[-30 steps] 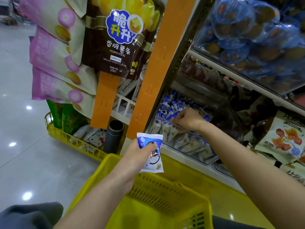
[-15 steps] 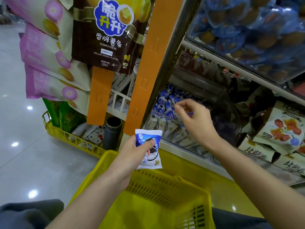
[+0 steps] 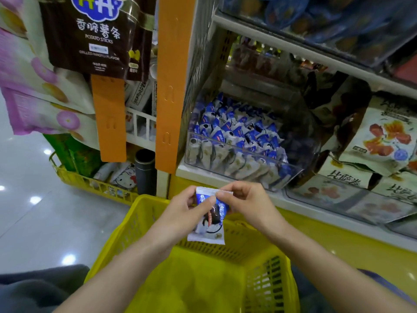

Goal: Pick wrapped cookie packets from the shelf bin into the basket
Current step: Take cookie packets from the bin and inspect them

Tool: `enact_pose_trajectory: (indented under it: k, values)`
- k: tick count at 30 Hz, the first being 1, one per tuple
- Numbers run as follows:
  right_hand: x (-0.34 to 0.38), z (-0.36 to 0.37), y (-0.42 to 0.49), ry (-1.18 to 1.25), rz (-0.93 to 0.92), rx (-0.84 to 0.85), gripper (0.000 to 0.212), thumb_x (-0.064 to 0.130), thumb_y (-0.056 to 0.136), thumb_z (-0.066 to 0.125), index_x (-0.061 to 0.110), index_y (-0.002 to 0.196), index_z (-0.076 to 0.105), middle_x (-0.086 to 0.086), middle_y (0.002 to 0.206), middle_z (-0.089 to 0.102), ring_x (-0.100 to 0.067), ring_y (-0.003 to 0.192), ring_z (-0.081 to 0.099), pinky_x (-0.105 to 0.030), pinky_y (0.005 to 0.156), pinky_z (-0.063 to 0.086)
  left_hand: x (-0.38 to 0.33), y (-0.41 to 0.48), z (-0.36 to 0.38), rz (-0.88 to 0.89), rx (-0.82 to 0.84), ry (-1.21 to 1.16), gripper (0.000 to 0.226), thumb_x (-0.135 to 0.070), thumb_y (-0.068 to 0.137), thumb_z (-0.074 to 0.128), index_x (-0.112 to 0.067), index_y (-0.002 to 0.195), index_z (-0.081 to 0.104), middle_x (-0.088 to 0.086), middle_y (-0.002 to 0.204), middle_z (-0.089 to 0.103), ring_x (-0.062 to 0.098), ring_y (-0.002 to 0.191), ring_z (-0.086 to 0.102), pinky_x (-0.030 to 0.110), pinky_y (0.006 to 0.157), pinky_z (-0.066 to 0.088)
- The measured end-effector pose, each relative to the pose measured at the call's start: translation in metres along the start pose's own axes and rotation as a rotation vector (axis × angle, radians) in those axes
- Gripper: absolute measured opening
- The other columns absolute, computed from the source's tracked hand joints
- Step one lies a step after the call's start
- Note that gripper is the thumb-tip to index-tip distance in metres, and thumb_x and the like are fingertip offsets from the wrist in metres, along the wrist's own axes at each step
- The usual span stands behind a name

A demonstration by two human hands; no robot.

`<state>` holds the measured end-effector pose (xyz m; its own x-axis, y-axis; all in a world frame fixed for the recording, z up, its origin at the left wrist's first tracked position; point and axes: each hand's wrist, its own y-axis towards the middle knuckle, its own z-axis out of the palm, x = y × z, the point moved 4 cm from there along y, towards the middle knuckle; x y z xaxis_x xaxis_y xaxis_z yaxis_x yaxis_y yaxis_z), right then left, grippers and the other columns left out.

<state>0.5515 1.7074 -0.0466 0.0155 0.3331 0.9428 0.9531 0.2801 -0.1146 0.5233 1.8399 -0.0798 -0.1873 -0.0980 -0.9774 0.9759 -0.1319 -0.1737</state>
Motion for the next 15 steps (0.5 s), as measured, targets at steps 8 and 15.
enact_pose_trajectory:
  k: [8, 15]
  values:
    - [-0.008, 0.001, -0.011, -0.492, -0.271, -0.061, 0.006, 0.025, 0.081, 0.069, 0.020, 0.083, 0.070, 0.014, 0.072, 0.064, 0.004, 0.069, 0.057, -0.013, 0.062, 0.042, 0.013, 0.004, 0.001, 0.018, -0.068, 0.138, 0.035, -0.021, 0.093, 0.052, -0.023, 0.058, 0.052, -0.005, 0.058, 0.053, 0.003, 0.056, 0.053, 0.013, 0.049, 0.040]
    - [-0.008, -0.009, -0.009, -0.436, -0.262, -0.184, 0.008, 0.022, 0.085, 0.065, 0.023, 0.077, 0.064, 0.018, 0.065, 0.059, 0.005, 0.065, 0.056, -0.009, 0.058, 0.042, 0.012, 0.007, 0.004, -0.025, -0.036, 0.019, 0.011, -0.023, 0.089, 0.056, -0.014, 0.084, 0.061, 0.000, 0.075, 0.065, 0.003, 0.067, 0.061, 0.012, 0.057, 0.045]
